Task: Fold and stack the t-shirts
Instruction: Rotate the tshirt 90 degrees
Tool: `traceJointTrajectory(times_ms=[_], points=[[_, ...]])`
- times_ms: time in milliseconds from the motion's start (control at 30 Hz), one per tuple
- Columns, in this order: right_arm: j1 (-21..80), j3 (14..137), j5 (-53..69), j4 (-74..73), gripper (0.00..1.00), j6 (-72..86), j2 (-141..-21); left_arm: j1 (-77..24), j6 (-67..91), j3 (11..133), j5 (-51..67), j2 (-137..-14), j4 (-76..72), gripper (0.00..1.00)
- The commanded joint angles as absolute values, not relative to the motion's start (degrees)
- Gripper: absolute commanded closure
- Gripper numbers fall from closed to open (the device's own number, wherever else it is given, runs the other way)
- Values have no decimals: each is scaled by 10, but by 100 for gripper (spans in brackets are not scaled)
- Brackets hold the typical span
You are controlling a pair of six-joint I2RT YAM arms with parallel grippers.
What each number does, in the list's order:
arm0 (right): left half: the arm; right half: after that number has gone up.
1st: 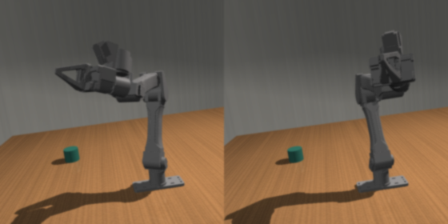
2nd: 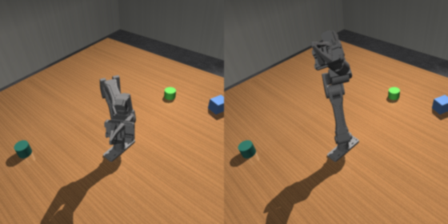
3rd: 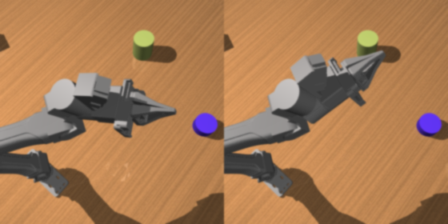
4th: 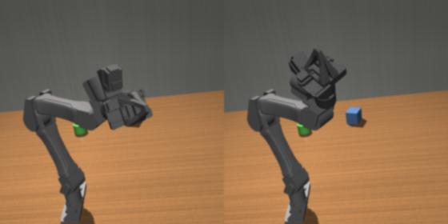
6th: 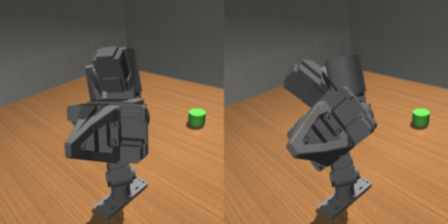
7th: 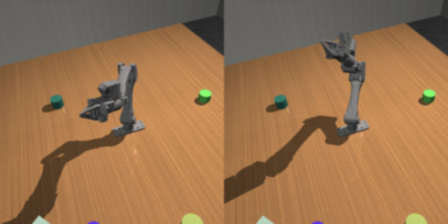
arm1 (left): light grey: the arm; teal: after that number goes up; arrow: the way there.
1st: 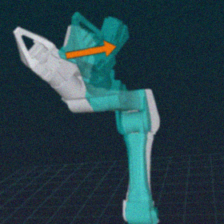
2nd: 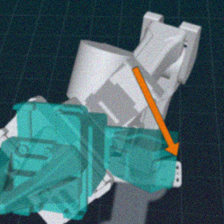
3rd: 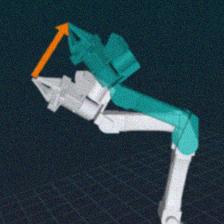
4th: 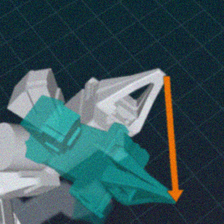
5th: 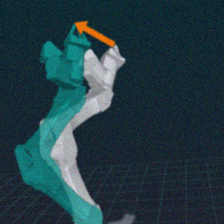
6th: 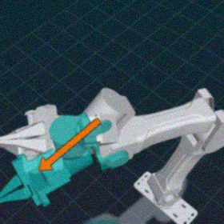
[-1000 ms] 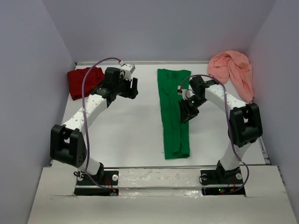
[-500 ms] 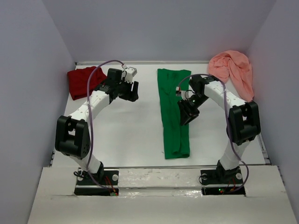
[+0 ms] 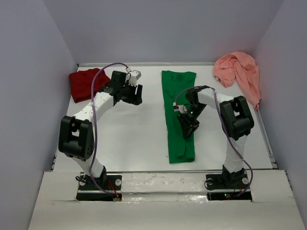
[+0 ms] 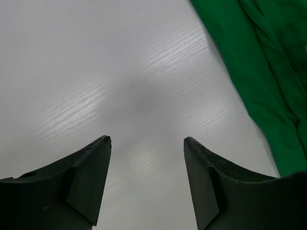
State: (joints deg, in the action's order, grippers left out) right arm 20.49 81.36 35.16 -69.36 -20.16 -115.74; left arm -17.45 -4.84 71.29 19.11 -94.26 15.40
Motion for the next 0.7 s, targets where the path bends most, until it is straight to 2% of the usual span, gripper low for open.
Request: traceJointTrajectory(times_ms=[0, 200, 333, 367, 467, 667], points=[[222, 807, 379, -686, 55, -250, -1158, -168, -53, 714, 205, -920, 154, 28], [250, 791, 386, -670, 55, -245, -1165, -168, -54, 717, 206, -925, 155, 29], [262, 787, 391, -668, 62, -237, -1163, -167, -55, 715, 205, -920, 153, 28], [267, 786, 391, -668, 67, -237, -1159, -166, -55, 715, 206, -918, 155, 28], [267, 785, 386, -668, 99, -233, -1156, -166, -55, 715, 207, -916, 155, 28], [279, 791, 382, -657, 100, -223, -1149, -166, -53, 720, 215, -913, 155, 29]])
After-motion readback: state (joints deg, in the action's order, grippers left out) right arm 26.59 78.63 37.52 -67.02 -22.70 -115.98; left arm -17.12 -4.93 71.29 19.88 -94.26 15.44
